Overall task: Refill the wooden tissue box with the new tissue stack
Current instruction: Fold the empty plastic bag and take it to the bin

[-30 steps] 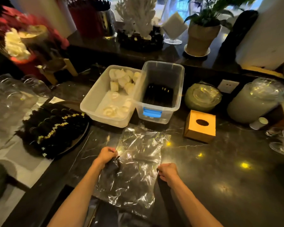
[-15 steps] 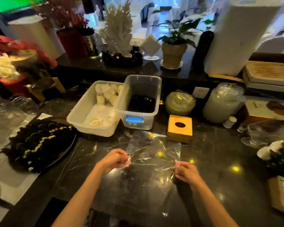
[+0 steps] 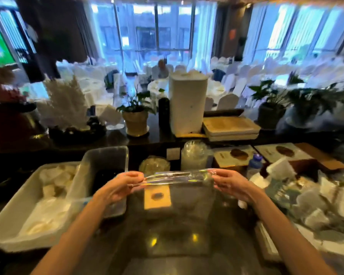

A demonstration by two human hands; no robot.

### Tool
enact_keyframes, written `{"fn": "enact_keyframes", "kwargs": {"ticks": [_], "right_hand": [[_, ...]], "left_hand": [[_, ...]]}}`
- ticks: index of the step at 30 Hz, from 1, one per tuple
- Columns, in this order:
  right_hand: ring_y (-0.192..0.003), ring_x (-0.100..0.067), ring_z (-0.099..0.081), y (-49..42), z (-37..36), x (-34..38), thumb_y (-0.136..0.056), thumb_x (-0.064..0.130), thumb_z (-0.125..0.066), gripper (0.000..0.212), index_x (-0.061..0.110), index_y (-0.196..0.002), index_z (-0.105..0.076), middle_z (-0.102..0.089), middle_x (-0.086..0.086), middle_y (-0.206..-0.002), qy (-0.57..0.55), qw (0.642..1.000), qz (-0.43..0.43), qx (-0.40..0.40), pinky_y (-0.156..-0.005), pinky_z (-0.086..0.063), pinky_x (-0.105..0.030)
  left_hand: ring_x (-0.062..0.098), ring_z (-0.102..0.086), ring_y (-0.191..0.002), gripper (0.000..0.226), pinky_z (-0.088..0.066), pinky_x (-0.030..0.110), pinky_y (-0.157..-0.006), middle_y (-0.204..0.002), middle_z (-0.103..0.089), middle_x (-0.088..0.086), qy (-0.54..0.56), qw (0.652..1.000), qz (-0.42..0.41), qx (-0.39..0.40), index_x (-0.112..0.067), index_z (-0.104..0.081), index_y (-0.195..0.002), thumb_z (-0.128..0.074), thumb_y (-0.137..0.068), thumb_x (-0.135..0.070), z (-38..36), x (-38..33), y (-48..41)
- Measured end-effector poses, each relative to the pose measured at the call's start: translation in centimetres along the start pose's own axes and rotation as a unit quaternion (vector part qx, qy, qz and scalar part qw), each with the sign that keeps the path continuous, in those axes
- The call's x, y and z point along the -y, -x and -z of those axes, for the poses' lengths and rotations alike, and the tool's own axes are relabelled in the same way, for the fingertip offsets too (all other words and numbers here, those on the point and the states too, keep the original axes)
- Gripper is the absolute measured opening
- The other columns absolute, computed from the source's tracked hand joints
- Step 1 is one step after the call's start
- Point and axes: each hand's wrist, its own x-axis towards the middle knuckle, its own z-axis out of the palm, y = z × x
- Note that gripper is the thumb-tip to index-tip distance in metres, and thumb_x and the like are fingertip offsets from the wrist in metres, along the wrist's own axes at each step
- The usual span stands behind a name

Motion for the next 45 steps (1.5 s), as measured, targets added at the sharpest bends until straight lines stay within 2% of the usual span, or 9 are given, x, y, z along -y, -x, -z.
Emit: {"fn": "enact_keyframes", "kwargs": {"ticks": [11, 13, 16, 22, 27, 32, 37, 41, 45], "right_hand": [[-0.083, -0.009, -0.071, 9.4, -5.1, 28.1, -0.056, 0.029, -0.091, 0.061, 0.019, -0.114, -0.073, -0.075, 0.001, -0.092, 0.025, 0.905, 0.417, 0.085, -0.074, -0.057, -0.021], [-0.082, -0.008, -0.073, 8.5, -5.1, 30.1, -0.061, 0.019, -0.087, 0.033, 0.018, -0.094, -0.080, -0.078, 0.000, -0.092, 0.042, 0.890, 0.451, 0.050, -0.072, -0.058, -0.021], [-0.070, -0.007, -0.073, 5.3, -5.8, 32.6, -0.078, -0.019, -0.054, 0.045, 0.016, -0.066, -0.080, -0.078, 0.000, -0.073, 0.028, 0.877, 0.480, -0.019, -0.067, -0.060, -0.024], [-0.085, -0.030, -0.065, 0.1, -7.3, 35.9, -0.088, -0.021, -0.044, 0.025, -0.016, -0.098, -0.066, -0.071, -0.016, -0.085, 0.142, 0.878, 0.446, -0.100, -0.071, -0.059, -0.026], [-0.086, -0.021, -0.068, -0.2, -7.2, 37.3, -0.084, -0.001, -0.051, 0.027, -0.003, -0.105, -0.068, -0.073, -0.014, -0.097, 0.069, 0.920, 0.387, -0.002, -0.078, -0.057, -0.026], [-0.081, -0.015, -0.069, -0.5, -9.0, 39.3, -0.087, -0.016, -0.053, 0.036, 0.000, -0.118, -0.065, -0.071, -0.018, -0.103, 0.292, 0.841, 0.452, -0.056, -0.073, -0.058, -0.020], [-0.083, -0.013, -0.068, 1.4, -13.0, 42.5, -0.089, -0.014, -0.054, 0.054, 0.013, -0.136, -0.053, -0.072, -0.011, -0.099, 0.438, 0.775, 0.453, 0.044, -0.076, -0.055, -0.022], [-0.085, -0.016, -0.066, 3.3, -15.6, 43.9, -0.090, -0.011, -0.056, 0.058, 0.016, -0.140, -0.049, -0.072, -0.011, -0.101, 0.489, 0.738, 0.461, 0.065, -0.080, -0.055, -0.023], [-0.118, -0.013, -0.058, 5.1, -13.4, 43.8, -0.088, 0.024, -0.068, 0.064, 0.032, -0.145, -0.040, -0.063, -0.006, -0.129, 0.432, 0.741, 0.515, -0.004, -0.099, -0.049, -0.035]], "left_hand": [[0.027, -0.075, -0.078, 0.026, -0.062, 0.032, -0.066, -0.093, -0.076, 0.014, -0.050, 0.881, -0.461, 0.095, -0.007, -0.075, -0.096, -0.060, -0.076, 0.001, -6.7, -25.3, 10.4], [0.028, -0.075, -0.077, 0.018, -0.061, 0.030, -0.066, -0.093, -0.075, 0.015, -0.060, 0.865, -0.491, 0.086, -0.002, -0.074, -0.087, -0.060, -0.078, 0.006, -7.4, -27.5, 10.0], [0.025, -0.074, -0.072, 0.022, -0.061, 0.028, -0.067, -0.093, -0.074, 0.014, -0.062, 0.862, -0.500, 0.051, 0.000, -0.074, -0.070, -0.061, -0.067, 0.017, -8.4, -30.2, 7.3], [0.030, -0.072, -0.096, 0.041, -0.060, 0.036, -0.084, -0.112, -0.070, 0.018, -0.142, 0.861, -0.487, -0.041, 0.004, -0.069, -0.061, -0.041, -0.079, 0.028, -8.2, -32.8, 1.9], [0.033, -0.071, -0.099, 0.047, -0.054, 0.047, -0.093, -0.107, -0.073, 0.012, -0.143, 0.857, -0.490, -0.066, 0.003, -0.068, -0.059, -0.035, -0.078, 0.030, -7.6, -33.3, 0.1], [0.031, -0.053, -0.125, 0.045, -0.040, 0.042, -0.104, -0.126, -0.061, 0.021, -0.253, 0.792, -0.530, -0.168, -0.005, -0.063, -0.068, -0.034, -0.069, 0.029, -8.0, -33.6, 0.7], [-0.009, -0.045, -0.126, 0.059, -0.044, 0.009, -0.094, -0.139, -0.049, -0.019, -0.458, 0.764, -0.450, 0.063, -0.037, -0.040, -0.138, -0.069, -0.087, -0.030, -11.8, -33.6, 2.4], [0.029, -0.068, -0.108, 0.035, -0.056, 0.035, -0.092, -0.118, -0.069, 0.017, -0.355, 0.816, -0.438, 0.128, -0.007, -0.058, -0.125, -0.065, -0.091, -0.010, -14.0, -33.2, 3.4], [0.032, -0.072, -0.085, 0.021, -0.060, 0.038, -0.073, -0.101, -0.073, 0.022, -0.269, 0.835, -0.470, 0.098, 0.002, -0.065, -0.108, -0.065, -0.090, -0.008, -14.7, -32.1, 3.8]]}}
